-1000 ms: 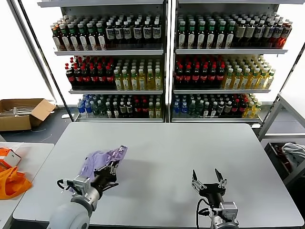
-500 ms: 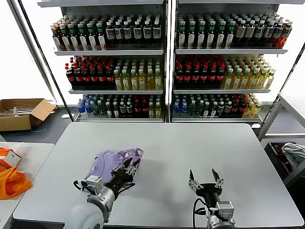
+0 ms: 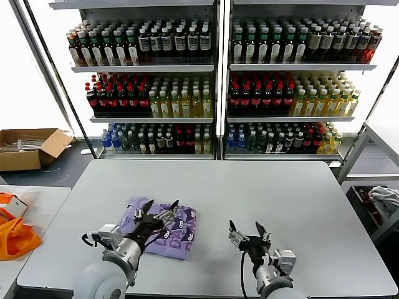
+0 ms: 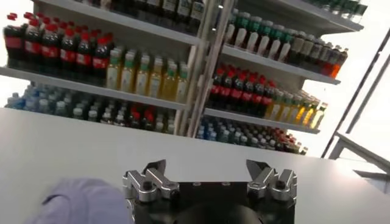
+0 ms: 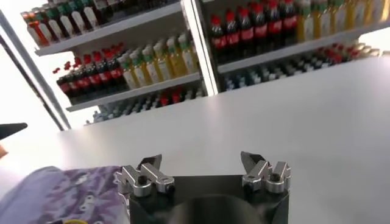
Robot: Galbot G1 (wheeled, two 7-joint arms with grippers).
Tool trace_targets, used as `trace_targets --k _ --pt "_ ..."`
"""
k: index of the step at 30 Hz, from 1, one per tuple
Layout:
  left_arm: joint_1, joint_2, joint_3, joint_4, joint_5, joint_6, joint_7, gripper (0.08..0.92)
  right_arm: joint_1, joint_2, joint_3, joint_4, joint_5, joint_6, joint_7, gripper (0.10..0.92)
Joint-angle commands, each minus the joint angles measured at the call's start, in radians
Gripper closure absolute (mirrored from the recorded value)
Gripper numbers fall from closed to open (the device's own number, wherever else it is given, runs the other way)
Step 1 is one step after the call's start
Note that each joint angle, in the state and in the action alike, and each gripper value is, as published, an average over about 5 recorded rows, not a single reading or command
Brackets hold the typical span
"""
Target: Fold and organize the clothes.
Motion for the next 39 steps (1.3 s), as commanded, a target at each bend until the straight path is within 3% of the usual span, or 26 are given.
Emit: trace_targets --k 1,7,39 --pt "0.054 0.012 -0.108 -0.033 0.024 0.005 -0.045 0.182 0.209 0.021 -0.138 -0.118 0.386 -0.074 0.137 0.203" --pt "0.083 0.012 -0.127 -0.034 0.018 0.007 -0.046 0.177 0.253 0.038 -0.192 -0.17 0.451 -0.091 0.172 0.203" --pt "0.139 -0.008 -0.145 -0.021 0.014 0.015 -0.05 0.177 0.427 0.072 -0.326 -0.38 0.325 -0.092 0.153 0.211"
